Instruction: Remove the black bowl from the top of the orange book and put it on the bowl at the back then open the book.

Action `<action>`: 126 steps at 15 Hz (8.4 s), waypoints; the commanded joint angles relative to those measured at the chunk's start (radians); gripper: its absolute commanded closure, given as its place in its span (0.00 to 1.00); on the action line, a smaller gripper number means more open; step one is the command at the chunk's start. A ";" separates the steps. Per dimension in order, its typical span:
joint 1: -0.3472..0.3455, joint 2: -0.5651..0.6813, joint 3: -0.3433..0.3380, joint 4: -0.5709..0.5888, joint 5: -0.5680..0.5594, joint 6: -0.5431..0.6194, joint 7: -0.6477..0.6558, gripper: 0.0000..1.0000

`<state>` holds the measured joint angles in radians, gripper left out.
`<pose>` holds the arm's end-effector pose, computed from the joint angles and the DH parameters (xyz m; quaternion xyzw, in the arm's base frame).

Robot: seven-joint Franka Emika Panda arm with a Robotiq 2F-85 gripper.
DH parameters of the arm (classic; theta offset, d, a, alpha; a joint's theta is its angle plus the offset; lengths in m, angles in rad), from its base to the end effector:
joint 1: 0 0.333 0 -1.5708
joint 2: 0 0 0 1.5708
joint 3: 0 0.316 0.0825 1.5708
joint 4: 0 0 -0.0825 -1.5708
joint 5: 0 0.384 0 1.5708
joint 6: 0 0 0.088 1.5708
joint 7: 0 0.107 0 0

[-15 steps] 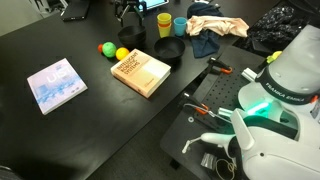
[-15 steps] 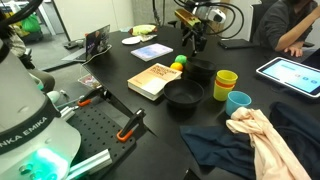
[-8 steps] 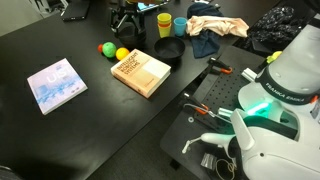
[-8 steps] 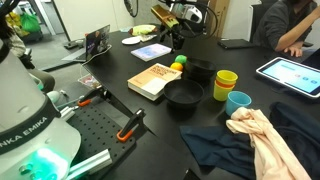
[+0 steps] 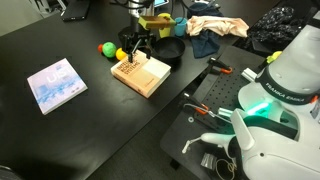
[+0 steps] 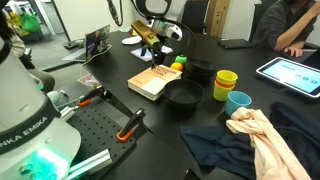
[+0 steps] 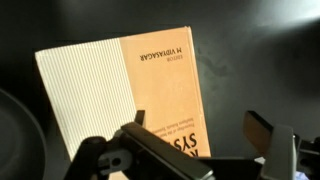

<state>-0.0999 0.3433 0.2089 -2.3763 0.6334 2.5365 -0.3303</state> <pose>0.4800 0.0516 0.1674 -0.9760 0.0621 0.0706 0.1965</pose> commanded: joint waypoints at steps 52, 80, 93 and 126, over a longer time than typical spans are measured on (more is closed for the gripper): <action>-0.354 0.187 0.258 -0.132 -0.195 0.429 0.070 0.00; -0.299 -0.037 0.309 -0.054 -0.123 0.083 -0.020 0.00; 0.069 -0.058 0.077 0.113 -0.132 -0.144 0.001 0.00; 0.081 -0.026 -0.137 -0.155 -0.161 0.092 0.112 0.00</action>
<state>-0.0019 0.3346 0.0703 -2.4842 0.5155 2.5614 -0.2638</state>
